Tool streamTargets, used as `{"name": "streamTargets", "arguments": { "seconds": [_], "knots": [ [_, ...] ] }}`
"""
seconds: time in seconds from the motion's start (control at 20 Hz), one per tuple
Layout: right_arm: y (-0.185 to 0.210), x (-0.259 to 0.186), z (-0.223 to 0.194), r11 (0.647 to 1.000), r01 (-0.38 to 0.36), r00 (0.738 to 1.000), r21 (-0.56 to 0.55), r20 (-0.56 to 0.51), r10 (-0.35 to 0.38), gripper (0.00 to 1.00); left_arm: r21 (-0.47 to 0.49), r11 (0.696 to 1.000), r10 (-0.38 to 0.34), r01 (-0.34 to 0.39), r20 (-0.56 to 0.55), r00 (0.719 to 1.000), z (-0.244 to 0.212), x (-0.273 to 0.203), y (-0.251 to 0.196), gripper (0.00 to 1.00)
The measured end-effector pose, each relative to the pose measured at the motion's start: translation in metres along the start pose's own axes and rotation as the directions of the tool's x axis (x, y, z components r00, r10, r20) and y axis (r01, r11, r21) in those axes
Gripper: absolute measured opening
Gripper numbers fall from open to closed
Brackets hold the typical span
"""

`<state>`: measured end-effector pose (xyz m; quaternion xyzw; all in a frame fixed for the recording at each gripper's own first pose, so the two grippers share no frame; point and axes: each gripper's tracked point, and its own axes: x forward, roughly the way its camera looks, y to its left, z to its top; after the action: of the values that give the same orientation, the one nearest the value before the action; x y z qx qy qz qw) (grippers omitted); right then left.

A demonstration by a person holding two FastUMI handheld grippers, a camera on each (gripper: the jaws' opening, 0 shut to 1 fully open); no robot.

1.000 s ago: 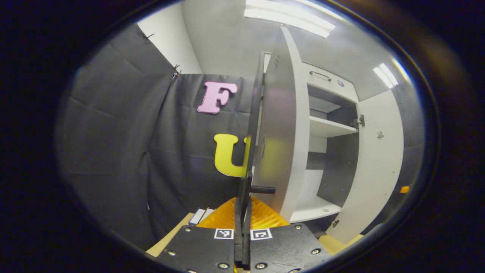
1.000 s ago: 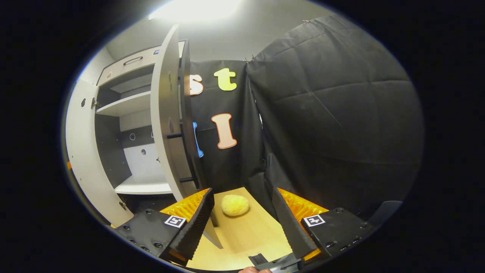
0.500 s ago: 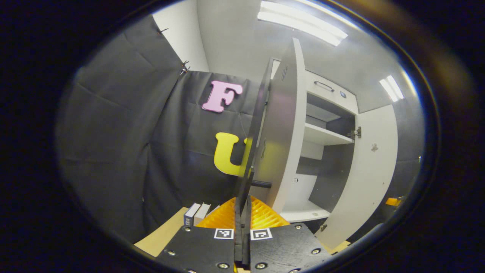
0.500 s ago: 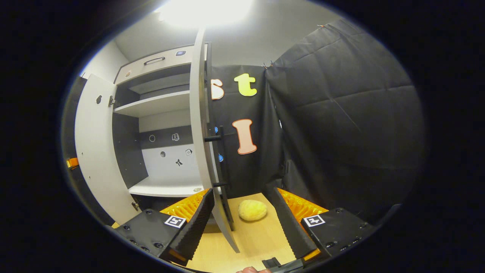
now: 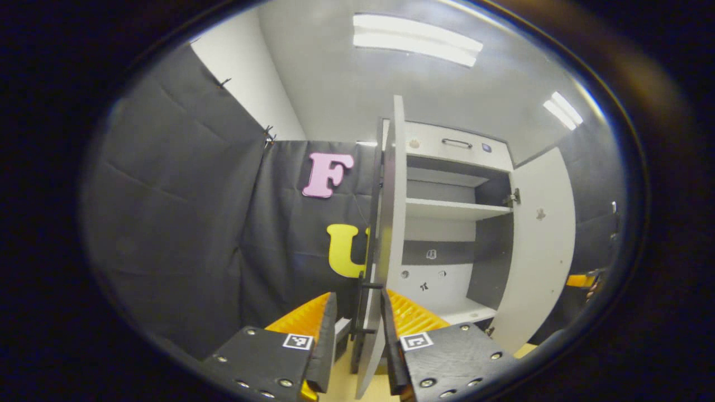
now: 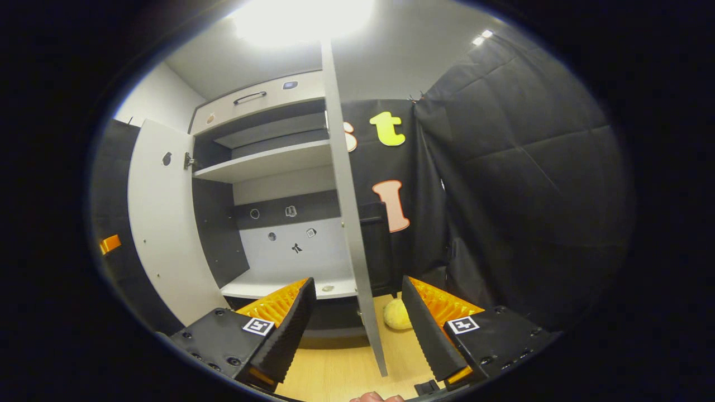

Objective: Open the right door of the double-door shoe cabinet with the right hand, and open the left door with the left hand.

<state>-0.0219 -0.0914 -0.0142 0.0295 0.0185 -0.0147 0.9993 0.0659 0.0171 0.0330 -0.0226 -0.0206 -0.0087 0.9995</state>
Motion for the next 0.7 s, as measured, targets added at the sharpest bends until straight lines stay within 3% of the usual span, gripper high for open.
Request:
{"name": "streamTargets", "arguments": {
  "seconds": [0.05,0.2,0.5,0.6,0.7],
  "knots": [
    [0.005,0.0,0.002,1.0,-0.013,1.0,-0.008,0.007,0.013,0.92,0.02,0.999,-0.026,0.026,0.005,1.0,0.001,-0.003,-0.012,0.48],
    [0.019,0.002,0.003,0.999,-0.043,0.999,-0.025,0.011,0.044,0.96,0.065,0.996,-0.053,0.053,-0.001,0.999,-0.002,-0.014,-0.038,0.95],
    [0.039,-0.008,-0.005,0.997,-0.065,0.998,-0.034,0.014,0.065,0.96,-0.006,0.999,-0.038,0.038,-0.093,0.995,-0.046,-0.036,-0.071,0.96],
    [0.048,-0.008,-0.023,0.996,-0.089,0.995,-0.028,-0.035,0.088,0.92,-0.03,0.999,-0.034,0.031,-0.117,0.993,-0.061,-0.044,-0.077,0.96],
    [0.058,-0.008,-0.038,0.994,-0.108,0.991,0.001,-0.078,0.108,0.97,-0.049,0.999,-0.031,0.024,-0.159,0.987,-0.079,-0.05,-0.082,0.96]
  ]
}}
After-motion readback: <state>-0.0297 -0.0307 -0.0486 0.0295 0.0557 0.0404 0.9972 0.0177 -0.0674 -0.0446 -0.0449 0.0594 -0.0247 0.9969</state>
